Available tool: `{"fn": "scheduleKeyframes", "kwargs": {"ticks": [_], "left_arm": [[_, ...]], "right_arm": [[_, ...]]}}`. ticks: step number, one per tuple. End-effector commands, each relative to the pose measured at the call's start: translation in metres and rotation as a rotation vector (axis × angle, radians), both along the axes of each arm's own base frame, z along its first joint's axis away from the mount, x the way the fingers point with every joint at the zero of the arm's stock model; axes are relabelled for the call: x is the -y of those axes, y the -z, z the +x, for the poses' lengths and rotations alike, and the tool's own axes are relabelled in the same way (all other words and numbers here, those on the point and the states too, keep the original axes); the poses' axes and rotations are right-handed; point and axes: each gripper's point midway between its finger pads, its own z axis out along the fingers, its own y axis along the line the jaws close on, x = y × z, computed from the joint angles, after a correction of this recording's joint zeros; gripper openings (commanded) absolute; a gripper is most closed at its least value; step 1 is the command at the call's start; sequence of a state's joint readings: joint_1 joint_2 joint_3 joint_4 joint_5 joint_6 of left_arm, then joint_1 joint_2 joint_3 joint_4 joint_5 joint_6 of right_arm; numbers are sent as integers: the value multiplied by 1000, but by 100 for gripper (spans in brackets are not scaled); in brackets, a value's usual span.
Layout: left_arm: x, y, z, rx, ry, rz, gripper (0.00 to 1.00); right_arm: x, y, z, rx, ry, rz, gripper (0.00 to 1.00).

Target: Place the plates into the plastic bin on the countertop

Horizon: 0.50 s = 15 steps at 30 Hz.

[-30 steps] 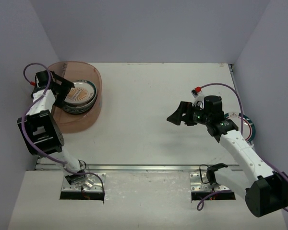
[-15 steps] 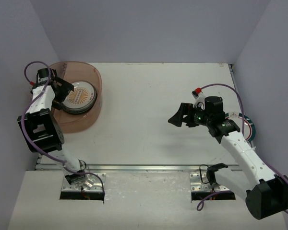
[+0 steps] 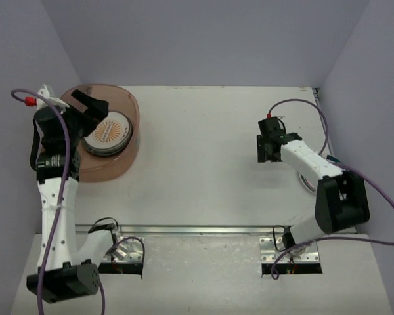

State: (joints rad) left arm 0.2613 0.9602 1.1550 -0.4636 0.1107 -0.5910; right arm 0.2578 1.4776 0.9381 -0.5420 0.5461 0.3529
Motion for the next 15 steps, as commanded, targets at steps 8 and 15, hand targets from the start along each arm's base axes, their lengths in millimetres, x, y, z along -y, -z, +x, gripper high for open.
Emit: {"fn": "scheduleKeyframes", "kwargs": {"ticks": [8, 15], "left_arm": [[34, 89, -53, -154, 181, 121, 100], [47, 116, -50, -211, 255, 98, 100]], "right_arm": [[97, 43, 7, -339, 259, -583, 99], [113, 75, -8, -426, 339, -521, 99]]}}
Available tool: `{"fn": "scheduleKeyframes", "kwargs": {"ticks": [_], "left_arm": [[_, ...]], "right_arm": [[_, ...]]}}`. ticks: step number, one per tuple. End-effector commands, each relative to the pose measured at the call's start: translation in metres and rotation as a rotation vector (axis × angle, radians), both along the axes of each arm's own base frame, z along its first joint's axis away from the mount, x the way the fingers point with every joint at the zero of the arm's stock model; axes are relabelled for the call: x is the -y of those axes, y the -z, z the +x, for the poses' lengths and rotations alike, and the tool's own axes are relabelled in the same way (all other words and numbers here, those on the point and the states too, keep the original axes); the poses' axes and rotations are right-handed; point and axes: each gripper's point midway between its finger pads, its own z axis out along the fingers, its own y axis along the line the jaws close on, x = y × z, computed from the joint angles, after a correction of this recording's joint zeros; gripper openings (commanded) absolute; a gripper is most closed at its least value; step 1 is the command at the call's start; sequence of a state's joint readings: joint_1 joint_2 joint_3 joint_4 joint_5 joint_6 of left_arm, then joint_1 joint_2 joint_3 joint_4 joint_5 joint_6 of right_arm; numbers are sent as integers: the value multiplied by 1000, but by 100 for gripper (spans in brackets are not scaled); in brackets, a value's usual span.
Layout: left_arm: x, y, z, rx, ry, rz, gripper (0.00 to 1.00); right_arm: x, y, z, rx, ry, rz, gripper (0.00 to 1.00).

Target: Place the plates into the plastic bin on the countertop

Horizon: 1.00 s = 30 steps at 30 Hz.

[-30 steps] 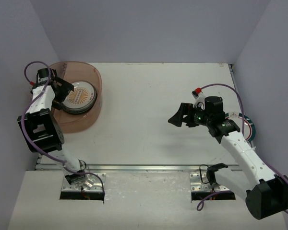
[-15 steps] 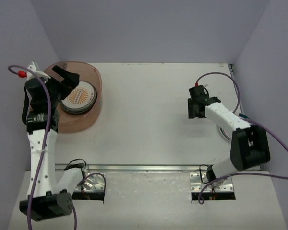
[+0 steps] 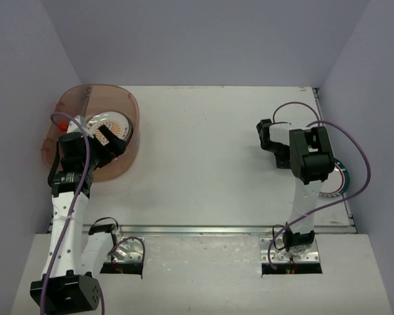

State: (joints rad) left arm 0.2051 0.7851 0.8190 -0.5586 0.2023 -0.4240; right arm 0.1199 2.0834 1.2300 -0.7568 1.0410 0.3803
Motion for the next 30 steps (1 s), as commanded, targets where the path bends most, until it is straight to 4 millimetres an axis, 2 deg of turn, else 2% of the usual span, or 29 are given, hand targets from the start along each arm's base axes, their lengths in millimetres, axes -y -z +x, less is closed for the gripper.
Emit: {"fn": "scheduleKeyframes", "kwargs": {"ticks": [1, 3, 5, 6, 7, 8, 9, 10, 12, 13, 17, 19, 22, 26, 28, 29, 30], "left_arm": [[10, -8, 3, 47, 66, 26, 100], [11, -10, 2, 56, 68, 32, 100], [14, -12, 2, 63, 77, 33, 100], [14, -13, 2, 63, 82, 33, 100], [16, -12, 2, 60, 89, 32, 100], [17, -11, 2, 57, 94, 33, 100], [18, -12, 2, 57, 96, 34, 100], [18, -12, 2, 59, 97, 35, 100], [19, -13, 2, 66, 98, 37, 100], [18, -13, 2, 67, 96, 38, 100], [19, -13, 1, 66, 98, 40, 100], [19, -16, 0, 71, 99, 42, 100], [19, -25, 0, 94, 100, 46, 100], [23, -32, 2, 109, 111, 30, 100], [25, -33, 3, 110, 122, 22, 100], [26, -35, 4, 111, 128, 17, 100], [28, -36, 6, 108, 137, 4, 100]], "right_arm": [[7, 30, -21, -17, 110, 40, 98], [6, 40, -27, -47, 116, 56, 93], [6, 43, -31, -52, 128, 63, 77], [5, 44, -32, -49, 127, 74, 66], [7, 46, -30, -28, 124, 90, 47], [6, 46, -31, -29, 122, 110, 42], [5, 47, -34, -22, 125, 131, 16], [5, 46, -34, -6, 130, 142, 9], [4, 45, -33, 11, 133, 153, 5], [3, 44, -32, 13, 131, 161, 0], [-3, 36, -24, 42, 99, 177, 0], [-13, 14, -13, 80, 21, 108, 0], [-51, -24, 6, 135, -175, -29, 0], [-113, -45, 22, 150, -430, -67, 0], [-138, -53, 26, 162, -535, -75, 0], [-150, -63, 27, 150, -603, -101, 0], [-174, -69, 30, 133, -713, -123, 0]]}}
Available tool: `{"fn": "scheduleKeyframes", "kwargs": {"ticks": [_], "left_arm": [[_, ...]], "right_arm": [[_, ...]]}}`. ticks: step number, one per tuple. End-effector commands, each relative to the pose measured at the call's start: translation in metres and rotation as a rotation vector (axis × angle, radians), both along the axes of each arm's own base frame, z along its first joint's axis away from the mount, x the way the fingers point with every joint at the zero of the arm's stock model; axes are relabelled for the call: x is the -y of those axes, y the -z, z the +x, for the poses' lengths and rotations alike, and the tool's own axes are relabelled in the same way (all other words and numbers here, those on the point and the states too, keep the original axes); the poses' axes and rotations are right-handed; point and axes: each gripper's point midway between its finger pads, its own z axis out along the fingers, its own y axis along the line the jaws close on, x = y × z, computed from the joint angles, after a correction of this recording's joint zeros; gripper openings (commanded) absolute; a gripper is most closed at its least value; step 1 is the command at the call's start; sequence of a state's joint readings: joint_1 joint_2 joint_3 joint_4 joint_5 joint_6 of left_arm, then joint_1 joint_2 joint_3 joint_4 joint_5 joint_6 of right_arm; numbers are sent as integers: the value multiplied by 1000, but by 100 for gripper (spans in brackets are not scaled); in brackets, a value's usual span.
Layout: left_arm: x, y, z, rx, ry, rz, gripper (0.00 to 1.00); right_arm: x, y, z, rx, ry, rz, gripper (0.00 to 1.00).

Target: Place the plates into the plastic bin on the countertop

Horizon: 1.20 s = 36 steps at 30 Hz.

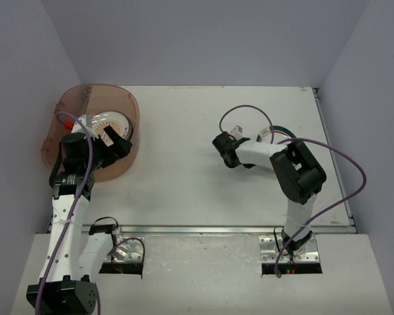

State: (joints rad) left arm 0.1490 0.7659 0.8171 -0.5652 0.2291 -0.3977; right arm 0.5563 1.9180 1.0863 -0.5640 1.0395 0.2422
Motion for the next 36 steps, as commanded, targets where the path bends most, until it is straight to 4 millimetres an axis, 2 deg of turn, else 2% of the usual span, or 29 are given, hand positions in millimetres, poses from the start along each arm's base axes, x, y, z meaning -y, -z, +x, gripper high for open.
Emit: {"fn": "scheduleKeyframes", "kwargs": {"ticks": [1, 4, 5, 6, 9, 11, 13, 14, 17, 18, 20, 22, 24, 25, 26, 28, 30, 31, 32, 33, 34, 35, 36], "left_arm": [[12, -33, 12, 89, 63, -27, 100], [24, -32, 17, 72, 123, -77, 100], [28, -30, 19, 61, 142, -91, 100], [31, -30, 19, 55, 157, -103, 100], [41, -32, 20, 53, 221, -139, 100], [57, -36, 17, 60, 312, -189, 100], [69, -33, 15, 39, 387, -245, 100], [74, -31, 13, 27, 419, -270, 100], [80, -21, 10, -11, 455, -305, 100], [82, -19, 8, -16, 466, -311, 100], [86, -12, 4, -35, 485, -332, 100], [87, -6, 2, -47, 490, -336, 100], [88, -2, 0, -55, 498, -339, 96], [90, 2, -2, -60, 507, -342, 91], [90, 4, -3, -62, 513, -341, 76], [91, 7, -5, -67, 520, -341, 46], [93, 9, -7, -72, 531, -345, 11], [93, 9, -7, -70, 533, -344, 0], [94, 8, -7, -69, 534, -343, 0], [93, 5, -6, -62, 530, -339, 0], [92, 3, -4, -56, 522, -334, 0], [90, -1, -1, -48, 503, -329, 0], [87, -8, 2, -39, 469, -329, 0]], "right_arm": [[-60, -55, 15, 111, -288, -130, 0], [-124, -74, 9, 125, -588, -159, 0], [-142, -89, 7, 166, -677, -130, 0], [-176, -107, 2, 277, -763, -74, 0], [-227, -133, -21, 323, -1004, -110, 0], [-251, -139, -36, 321, -1164, -183, 0], [-280, -148, -60, 375, -1337, -193, 0], [-299, -155, -78, 422, -1442, -181, 0], [-326, -154, -117, 433, -1656, -183, 0], [-331, -161, -120, 452, -1672, -155, 0], [-342, -161, -134, 419, -1739, -123, 0], [-351, -173, -143, 441, -1786, -81, 0], [-358, -181, -146, 457, -1808, -74, 0], [-360, -183, -146, 457, -1810, -83, 0], [-362, -186, -145, 466, -1808, -93, 0], [-366, -192, -144, 482, -1814, -113, 0], [-372, -195, -145, 489, -1828, -109, 0], [-374, -194, -145, 485, -1835, -108, 0], [-374, -196, -145, 490, -1833, -107, 1], [-375, -196, -142, 488, -1828, -108, 8], [-375, -195, -141, 486, -1823, -102, 19], [-374, -195, -140, 492, -1809, -79, 41], [-371, -199, -136, 518, -1783, -50, 78]]}}
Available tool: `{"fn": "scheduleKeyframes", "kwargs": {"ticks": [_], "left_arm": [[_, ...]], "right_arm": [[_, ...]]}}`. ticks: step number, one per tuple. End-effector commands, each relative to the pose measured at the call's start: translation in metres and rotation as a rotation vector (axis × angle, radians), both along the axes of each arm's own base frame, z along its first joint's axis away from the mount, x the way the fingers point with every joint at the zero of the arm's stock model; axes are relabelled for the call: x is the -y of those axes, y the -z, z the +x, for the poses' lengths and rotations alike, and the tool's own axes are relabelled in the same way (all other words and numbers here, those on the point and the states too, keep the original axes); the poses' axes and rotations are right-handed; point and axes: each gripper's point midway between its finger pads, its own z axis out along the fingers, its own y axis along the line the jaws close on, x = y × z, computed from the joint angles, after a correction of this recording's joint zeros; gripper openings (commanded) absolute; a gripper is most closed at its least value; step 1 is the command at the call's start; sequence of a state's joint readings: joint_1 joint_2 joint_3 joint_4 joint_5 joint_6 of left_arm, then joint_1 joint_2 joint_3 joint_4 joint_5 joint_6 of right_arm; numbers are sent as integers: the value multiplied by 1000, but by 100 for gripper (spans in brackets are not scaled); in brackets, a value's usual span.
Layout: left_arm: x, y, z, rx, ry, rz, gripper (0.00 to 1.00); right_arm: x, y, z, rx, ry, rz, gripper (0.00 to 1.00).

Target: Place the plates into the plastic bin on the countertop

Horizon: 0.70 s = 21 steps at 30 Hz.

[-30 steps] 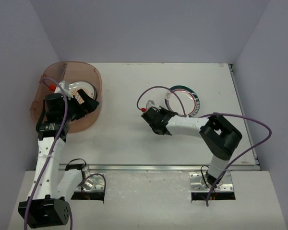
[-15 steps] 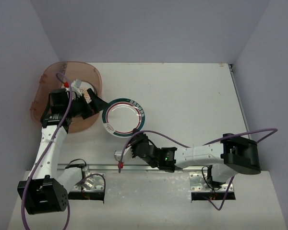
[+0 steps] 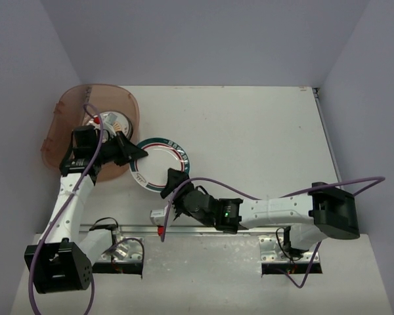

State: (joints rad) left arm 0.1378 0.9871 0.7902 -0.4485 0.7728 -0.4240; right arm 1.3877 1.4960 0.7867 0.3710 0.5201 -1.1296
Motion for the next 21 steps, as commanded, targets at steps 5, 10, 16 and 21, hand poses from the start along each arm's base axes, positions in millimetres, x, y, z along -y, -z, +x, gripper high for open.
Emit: {"fn": "scheduleKeyframes", "kwargs": {"ticks": [5, 10, 16, 21], "left_arm": [[-52, -66, 42, 110, -318, 31, 0], [-138, -102, 72, 138, -623, -36, 0], [-221, -95, 93, 123, -1002, -12, 0], [-255, -76, 115, 127, -1153, -44, 0]], "right_arm": [[18, -48, 21, -100, 126, 292, 99], [76, -30, 18, -584, 214, 399, 99], [145, -59, 65, -750, 618, 816, 99], [153, -80, 84, -1003, 797, 1179, 99]]}}
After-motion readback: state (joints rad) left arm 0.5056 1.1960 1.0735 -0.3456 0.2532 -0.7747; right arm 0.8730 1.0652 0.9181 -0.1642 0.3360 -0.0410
